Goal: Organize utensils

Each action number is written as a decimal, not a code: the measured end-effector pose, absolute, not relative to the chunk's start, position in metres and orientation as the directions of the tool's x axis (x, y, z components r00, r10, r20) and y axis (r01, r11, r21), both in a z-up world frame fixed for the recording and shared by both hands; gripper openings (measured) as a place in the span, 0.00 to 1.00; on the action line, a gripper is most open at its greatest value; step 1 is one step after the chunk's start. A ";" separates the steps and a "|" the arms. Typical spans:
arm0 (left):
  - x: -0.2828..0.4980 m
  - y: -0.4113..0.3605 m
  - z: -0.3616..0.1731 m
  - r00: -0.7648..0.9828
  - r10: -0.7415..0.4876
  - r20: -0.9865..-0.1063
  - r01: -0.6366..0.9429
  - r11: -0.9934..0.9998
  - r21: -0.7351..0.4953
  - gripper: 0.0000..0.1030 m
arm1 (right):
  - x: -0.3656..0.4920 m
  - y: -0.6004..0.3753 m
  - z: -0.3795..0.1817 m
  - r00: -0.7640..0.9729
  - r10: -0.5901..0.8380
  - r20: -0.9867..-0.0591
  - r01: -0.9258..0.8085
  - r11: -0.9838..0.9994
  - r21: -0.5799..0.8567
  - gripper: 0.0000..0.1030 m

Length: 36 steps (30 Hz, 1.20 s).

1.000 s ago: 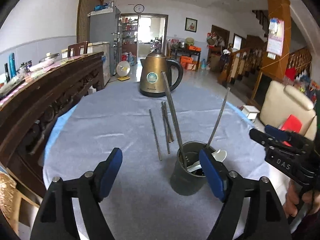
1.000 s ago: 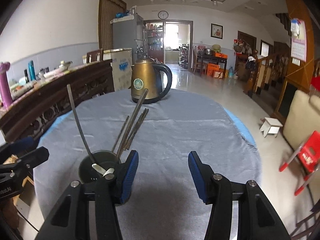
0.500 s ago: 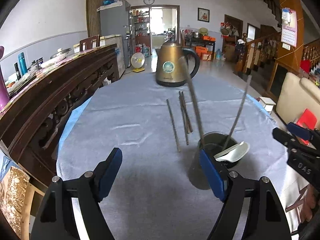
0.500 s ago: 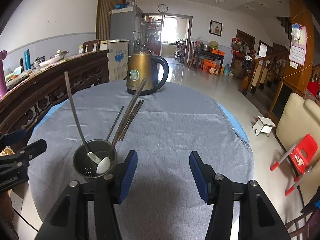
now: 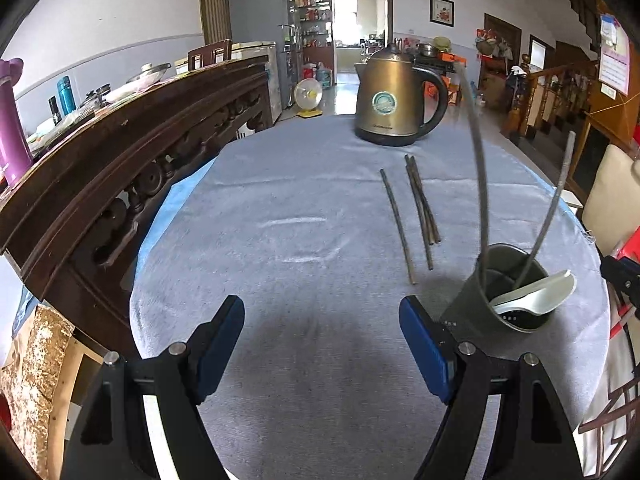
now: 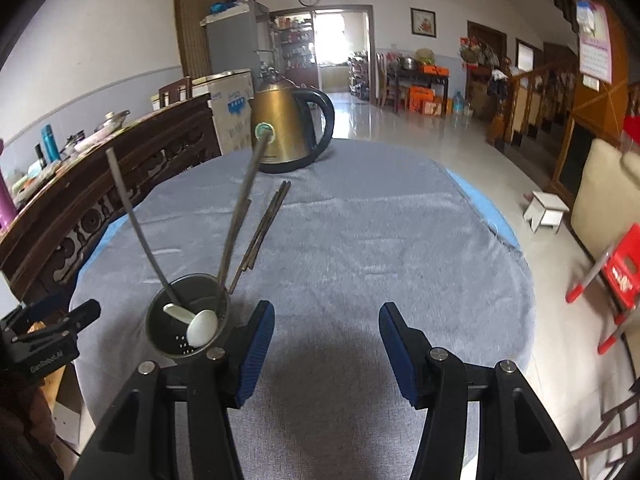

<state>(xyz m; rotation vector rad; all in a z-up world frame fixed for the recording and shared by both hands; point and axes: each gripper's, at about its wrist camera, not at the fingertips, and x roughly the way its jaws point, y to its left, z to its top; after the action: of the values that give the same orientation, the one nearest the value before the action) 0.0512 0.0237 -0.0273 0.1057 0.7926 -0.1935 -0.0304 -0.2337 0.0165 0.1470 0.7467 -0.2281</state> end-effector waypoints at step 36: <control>0.065 0.029 -0.041 0.671 -0.066 -0.739 0.180 0.981 0.076 0.78 | -0.022 -0.240 0.006 0.693 -0.088 -0.715 0.247 0.961 0.121 0.57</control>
<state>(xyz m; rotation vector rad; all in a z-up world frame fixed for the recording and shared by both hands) 0.0646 0.0287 -0.0413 0.1473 0.8247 -0.1393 -0.0216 -0.2402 0.0056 0.2152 0.7841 -0.1885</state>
